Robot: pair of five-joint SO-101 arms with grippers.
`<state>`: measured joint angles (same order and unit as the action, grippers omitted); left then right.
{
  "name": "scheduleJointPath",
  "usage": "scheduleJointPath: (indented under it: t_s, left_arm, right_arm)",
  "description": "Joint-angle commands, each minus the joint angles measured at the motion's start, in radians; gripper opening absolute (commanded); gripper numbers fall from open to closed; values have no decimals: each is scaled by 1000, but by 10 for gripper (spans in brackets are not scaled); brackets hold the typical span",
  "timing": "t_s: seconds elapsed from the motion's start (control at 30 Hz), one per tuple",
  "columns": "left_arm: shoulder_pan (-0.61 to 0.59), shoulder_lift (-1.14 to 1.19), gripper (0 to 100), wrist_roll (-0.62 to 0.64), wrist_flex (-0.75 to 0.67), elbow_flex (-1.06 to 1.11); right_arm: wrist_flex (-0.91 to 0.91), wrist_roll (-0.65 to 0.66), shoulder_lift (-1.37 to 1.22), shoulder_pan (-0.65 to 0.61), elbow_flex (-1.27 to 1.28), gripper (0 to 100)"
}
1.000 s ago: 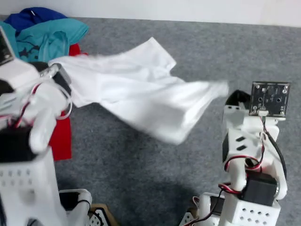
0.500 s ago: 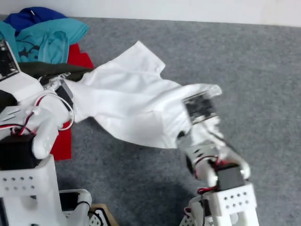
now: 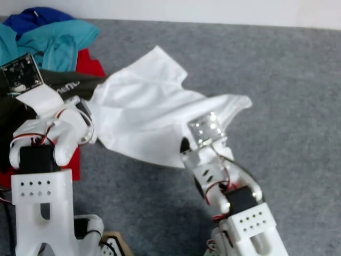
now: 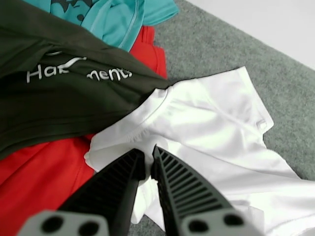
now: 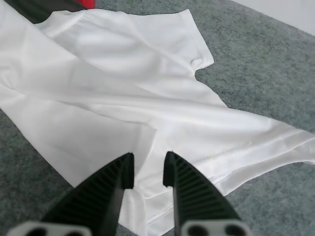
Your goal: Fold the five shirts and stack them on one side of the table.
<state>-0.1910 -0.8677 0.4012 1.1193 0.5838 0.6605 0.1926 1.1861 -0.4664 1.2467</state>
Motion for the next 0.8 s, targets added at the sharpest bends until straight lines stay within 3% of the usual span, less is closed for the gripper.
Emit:
scheduleJointPath:
  t_s: [0.0, 0.3, 0.77]
  left_arm:
    - [10, -8, 10, 3, -26, -5]
    - [10, -7, 10, 3, -25, -4]
    - [-47, 182, 11, 3, -112, 5]
  right_arm:
    - [-44, -31, -122, -18, -88, 116]
    - [-48, -78, -593, -18, -352, 116]
    - [-48, -72, -978, -18, -595, 117]
